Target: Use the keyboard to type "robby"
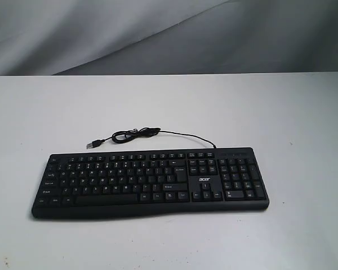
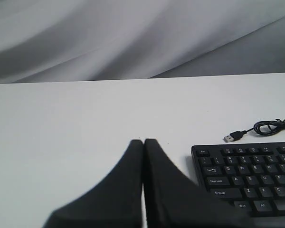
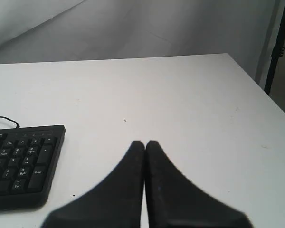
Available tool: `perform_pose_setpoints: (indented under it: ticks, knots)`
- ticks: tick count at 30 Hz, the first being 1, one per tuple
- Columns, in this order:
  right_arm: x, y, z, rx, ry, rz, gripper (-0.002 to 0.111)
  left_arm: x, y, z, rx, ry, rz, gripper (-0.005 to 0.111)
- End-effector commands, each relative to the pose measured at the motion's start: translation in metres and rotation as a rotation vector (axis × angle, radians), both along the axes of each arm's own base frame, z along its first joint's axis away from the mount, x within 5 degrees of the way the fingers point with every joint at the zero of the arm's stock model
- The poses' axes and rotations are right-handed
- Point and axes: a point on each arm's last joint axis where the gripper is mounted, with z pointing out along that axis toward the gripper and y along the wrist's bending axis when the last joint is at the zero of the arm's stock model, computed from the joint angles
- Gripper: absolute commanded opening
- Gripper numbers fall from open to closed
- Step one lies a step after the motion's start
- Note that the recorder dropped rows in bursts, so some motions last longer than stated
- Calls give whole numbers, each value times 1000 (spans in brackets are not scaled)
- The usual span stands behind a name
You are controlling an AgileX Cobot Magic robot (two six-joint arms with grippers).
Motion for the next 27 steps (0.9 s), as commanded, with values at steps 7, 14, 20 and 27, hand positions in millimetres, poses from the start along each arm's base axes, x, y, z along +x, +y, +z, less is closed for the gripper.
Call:
perform_pose_setpoints:
  ticks: [7,14,20,27]
  knots:
    - [0,0,-1,6,-2,-7,0,0,0,-1,-11,-5,2,1]
    - [3,-1,17,-34,-200,-10,0,0,0,-1,-11,-5,2,1]
    - [-1,-3,46,93,-528,-39,0,0,0,-1,-11,-5,2,1]
    - [-4,-4,55,108,-640,-47,0,0,0,-1,-11,-5,2,1]
